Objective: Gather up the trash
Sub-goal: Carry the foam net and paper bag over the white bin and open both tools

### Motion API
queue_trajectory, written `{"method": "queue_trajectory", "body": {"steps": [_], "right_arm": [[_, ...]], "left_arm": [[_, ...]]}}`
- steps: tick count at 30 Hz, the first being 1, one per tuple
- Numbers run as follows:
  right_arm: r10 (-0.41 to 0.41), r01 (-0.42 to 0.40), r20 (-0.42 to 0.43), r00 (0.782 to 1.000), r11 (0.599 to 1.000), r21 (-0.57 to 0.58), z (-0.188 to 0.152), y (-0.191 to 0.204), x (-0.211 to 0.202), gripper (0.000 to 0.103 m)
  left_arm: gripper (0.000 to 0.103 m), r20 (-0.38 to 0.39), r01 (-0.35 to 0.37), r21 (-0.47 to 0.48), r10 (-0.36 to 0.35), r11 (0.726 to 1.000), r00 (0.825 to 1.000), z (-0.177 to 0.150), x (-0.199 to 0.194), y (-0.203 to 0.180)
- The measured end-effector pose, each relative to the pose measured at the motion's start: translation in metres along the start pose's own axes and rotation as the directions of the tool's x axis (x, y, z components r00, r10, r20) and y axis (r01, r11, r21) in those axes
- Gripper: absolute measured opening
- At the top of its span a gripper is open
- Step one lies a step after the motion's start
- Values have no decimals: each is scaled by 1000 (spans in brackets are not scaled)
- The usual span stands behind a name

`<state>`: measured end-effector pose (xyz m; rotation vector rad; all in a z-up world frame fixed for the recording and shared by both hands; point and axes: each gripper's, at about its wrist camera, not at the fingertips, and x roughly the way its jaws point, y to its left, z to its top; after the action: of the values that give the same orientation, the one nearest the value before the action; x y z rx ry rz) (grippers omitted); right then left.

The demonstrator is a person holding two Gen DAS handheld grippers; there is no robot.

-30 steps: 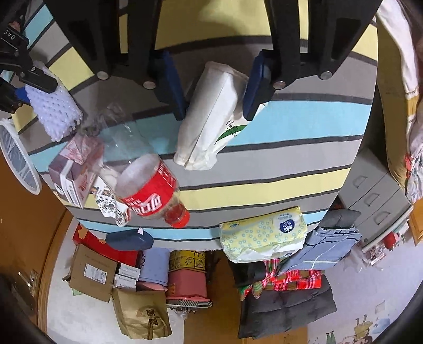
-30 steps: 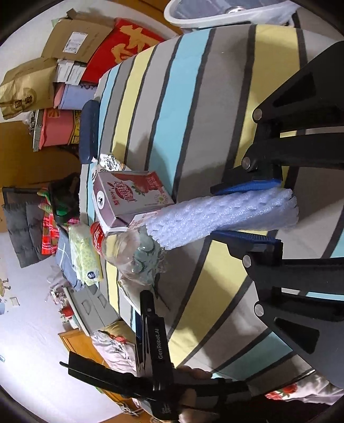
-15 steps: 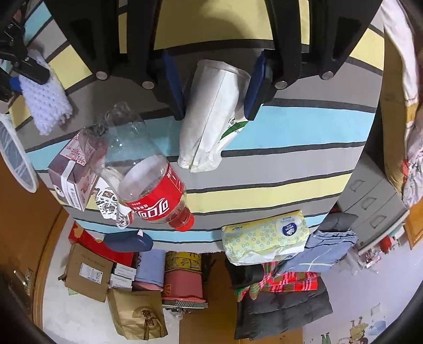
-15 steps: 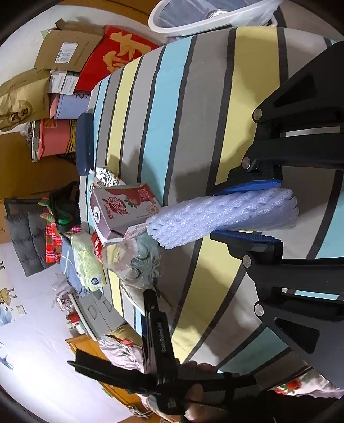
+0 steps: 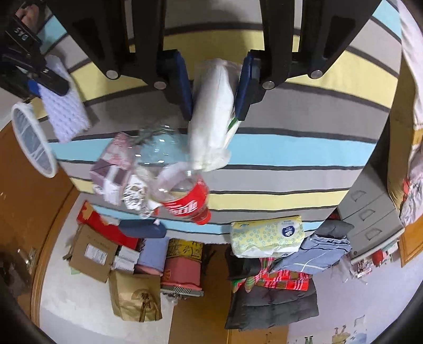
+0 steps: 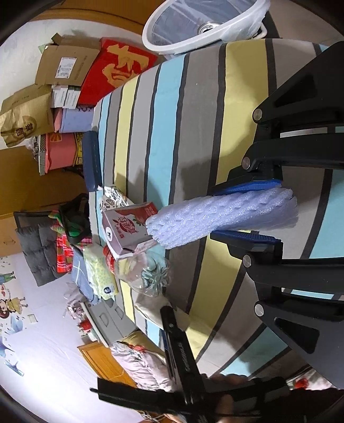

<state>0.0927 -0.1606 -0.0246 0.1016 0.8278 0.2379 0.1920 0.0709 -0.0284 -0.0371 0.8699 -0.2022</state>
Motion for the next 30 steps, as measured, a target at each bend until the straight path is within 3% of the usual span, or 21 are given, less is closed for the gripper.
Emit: {"method": "queue_trajectory", "body": {"steps": [13,30], "right_arm": [[-31,29,58,998,999,37,-4,-17,-22,28],[-105,93,135,985,991,99,-11,-57,-62,28]], "left_arm": [[32,61,26,-9,-26,1000,998,-18,-39,-35],[32,103,141,85,-150,986,983,-21,-66,-126]]}}
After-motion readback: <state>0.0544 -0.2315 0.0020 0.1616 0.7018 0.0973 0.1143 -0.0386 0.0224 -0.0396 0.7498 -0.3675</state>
